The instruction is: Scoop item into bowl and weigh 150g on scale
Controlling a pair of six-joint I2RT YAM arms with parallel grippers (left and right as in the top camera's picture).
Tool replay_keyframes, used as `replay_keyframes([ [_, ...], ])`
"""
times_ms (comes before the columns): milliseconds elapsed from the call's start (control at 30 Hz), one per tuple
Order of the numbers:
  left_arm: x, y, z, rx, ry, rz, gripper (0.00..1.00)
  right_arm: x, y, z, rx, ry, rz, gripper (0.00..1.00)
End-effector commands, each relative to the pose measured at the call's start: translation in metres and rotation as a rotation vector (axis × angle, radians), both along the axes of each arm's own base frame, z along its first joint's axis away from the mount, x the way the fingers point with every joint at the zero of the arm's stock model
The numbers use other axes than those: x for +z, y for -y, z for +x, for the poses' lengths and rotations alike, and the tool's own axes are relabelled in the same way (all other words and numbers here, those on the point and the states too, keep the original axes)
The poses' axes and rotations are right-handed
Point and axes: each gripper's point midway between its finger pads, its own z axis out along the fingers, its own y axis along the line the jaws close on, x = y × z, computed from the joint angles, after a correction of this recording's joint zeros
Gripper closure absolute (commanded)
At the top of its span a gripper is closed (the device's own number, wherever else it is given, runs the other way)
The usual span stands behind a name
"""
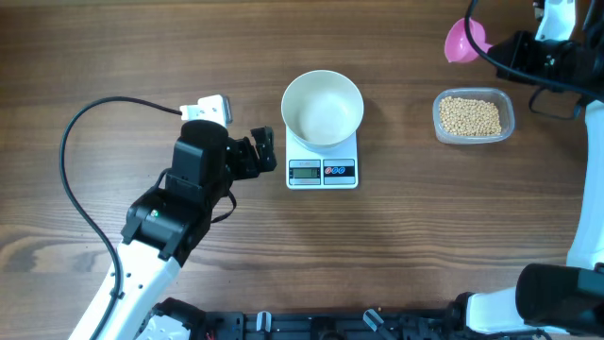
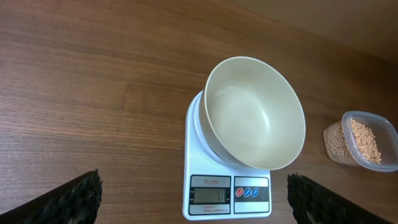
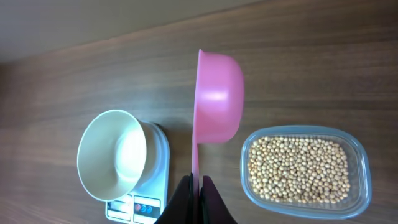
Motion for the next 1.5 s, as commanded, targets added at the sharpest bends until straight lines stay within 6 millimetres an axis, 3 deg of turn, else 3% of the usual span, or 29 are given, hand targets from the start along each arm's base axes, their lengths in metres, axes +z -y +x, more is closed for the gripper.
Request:
replay_keyframes([
  [0,-0.007,0.001,0.0,-0.004,-0.029,0.002,0.0,-0.005,0.001,0.002,0.025,-0.001,-0.023,0.96],
  [133,-0.014,-0.001,-0.005,-0.003,-0.06,0.015,0.0,-0.008,0.019,0.006,-0.036,-0.001,-0.113,0.96],
  [300,-0.018,-0.003,-0.008,-0.003,-0.081,0.024,0.0,-0.007,0.022,0.007,0.031,0.03,-0.188,0.96],
  [567,-0.018,-0.003,-0.008,-0.004,-0.081,0.024,0.0,0.014,0.027,0.031,0.022,0.164,-0.225,0.96],
  [700,-0.018,-0.003,-0.008,-0.004,-0.081,0.024,0.0,0.034,0.031,0.048,0.011,0.273,-0.249,0.96],
  [833,-0.018,-0.003,-0.008,-0.003,-0.081,0.024,0.0,0.039,0.027,0.051,0.025,0.299,-0.229,0.96],
  [900,-0.018,-0.003,-0.008,-0.004,-0.081,0.024,0.0,0.037,0.016,0.047,0.054,0.283,-0.162,0.96],
  [1000,-0.018,-0.003,-0.008,-0.004,-0.081,0.024,0.0,0.023,0.01,0.034,-0.043,0.156,-0.014,0.96],
  [1133,-0.018,-0.003,-0.008,-0.004,-0.081,0.024,0.0,-0.005,-0.002,0.0,-0.049,-0.045,0.064,0.96],
  [1267,-0.017,-0.002,-0.007,-0.003,-0.075,0.021,0.0,-0.007,-0.026,-0.02,0.027,-0.12,0.178,0.96],
  [1333,-0.002,0.011,0.0,-0.047,-0.017,-0.038,0.0,-0.013,-0.028,-0.03,0.048,-0.157,0.171,0.96],
  [1433,-0.001,0.014,0.0,-0.062,-0.016,-0.052,0.0,-0.021,-0.029,-0.044,0.097,-0.199,0.129,0.96],
  [1467,0.003,0.026,-0.004,-0.12,-0.019,-0.097,0.0,-0.025,-0.025,-0.048,0.091,-0.221,0.104,0.96],
])
